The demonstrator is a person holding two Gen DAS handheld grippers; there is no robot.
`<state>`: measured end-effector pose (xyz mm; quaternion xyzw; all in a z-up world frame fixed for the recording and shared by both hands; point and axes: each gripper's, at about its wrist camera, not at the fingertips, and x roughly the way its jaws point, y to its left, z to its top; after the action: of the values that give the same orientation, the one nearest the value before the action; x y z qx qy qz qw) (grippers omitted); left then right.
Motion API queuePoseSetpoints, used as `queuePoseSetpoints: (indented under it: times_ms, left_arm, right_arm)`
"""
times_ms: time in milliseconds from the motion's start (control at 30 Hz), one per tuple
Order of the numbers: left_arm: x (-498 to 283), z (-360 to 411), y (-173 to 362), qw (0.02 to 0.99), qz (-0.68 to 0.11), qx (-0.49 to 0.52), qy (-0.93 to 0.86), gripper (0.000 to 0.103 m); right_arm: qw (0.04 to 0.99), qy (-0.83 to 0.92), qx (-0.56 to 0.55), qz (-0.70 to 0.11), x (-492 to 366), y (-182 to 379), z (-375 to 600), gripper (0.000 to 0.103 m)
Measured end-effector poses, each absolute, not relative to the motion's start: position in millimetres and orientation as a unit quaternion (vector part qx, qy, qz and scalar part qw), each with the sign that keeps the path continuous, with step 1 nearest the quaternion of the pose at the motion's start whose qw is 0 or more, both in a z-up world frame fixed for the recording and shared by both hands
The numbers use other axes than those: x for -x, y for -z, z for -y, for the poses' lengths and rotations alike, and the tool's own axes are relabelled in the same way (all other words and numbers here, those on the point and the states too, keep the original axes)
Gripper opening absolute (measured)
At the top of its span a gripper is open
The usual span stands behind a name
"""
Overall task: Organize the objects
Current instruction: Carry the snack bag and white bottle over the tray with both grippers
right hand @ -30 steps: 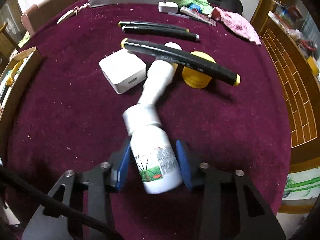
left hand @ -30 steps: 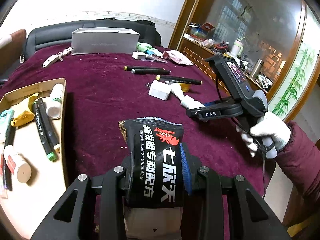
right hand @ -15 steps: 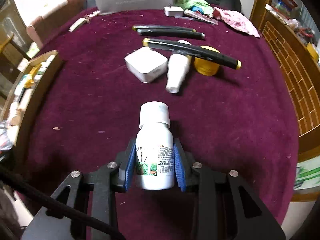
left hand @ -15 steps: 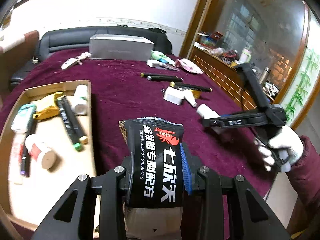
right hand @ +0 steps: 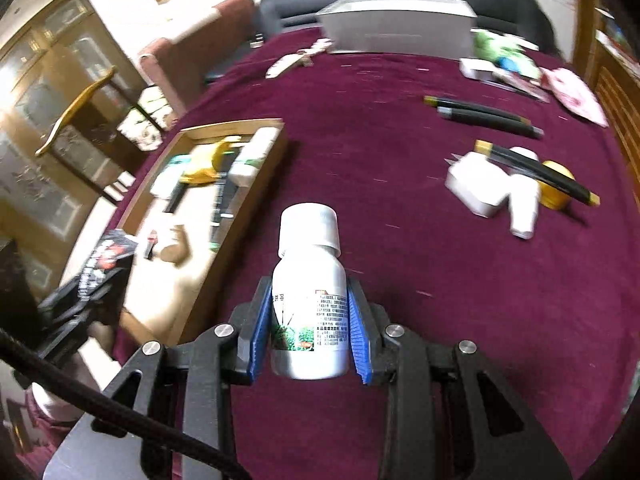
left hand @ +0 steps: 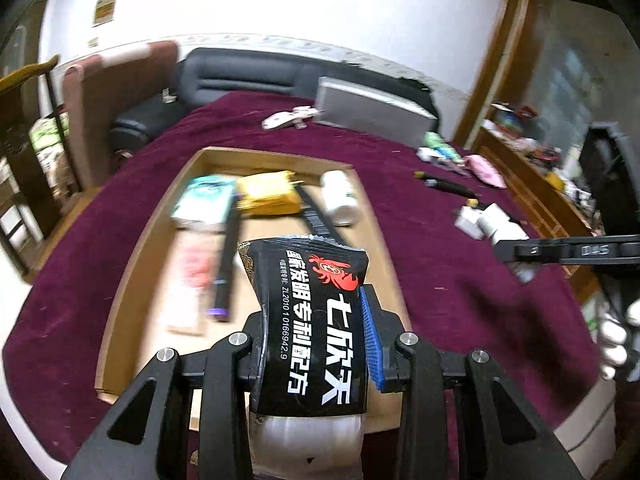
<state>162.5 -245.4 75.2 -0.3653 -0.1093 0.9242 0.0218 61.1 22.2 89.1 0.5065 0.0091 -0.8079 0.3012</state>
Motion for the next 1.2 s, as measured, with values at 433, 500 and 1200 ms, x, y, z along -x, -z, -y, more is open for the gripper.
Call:
queuePoseSetpoints:
  times_ms: [433, 500, 1200]
  left_arm:
    - [-143.6, 276.3, -42.1, 0.008, 0.125, 0.413, -0.902, 0.031]
    - [-140.6, 278.9, -39.1, 0.007, 0.128, 0.420, -0.899, 0.031]
    - [-128.9, 279.6, -28.6, 0.001, 0.175, 0.429, -0.886, 0.044]
  right_arm:
    - [0.373, 0.760, -0.530, -0.056, -59.8, -64.9, 111.4, 0.033]
    - [0.371, 0.755, -0.537, -0.062, -55.6, -56.7, 126.3, 0.033]
    - [0.346, 0.757, -0.544, -0.106, -36.3, -45.8, 175.0, 0.032]
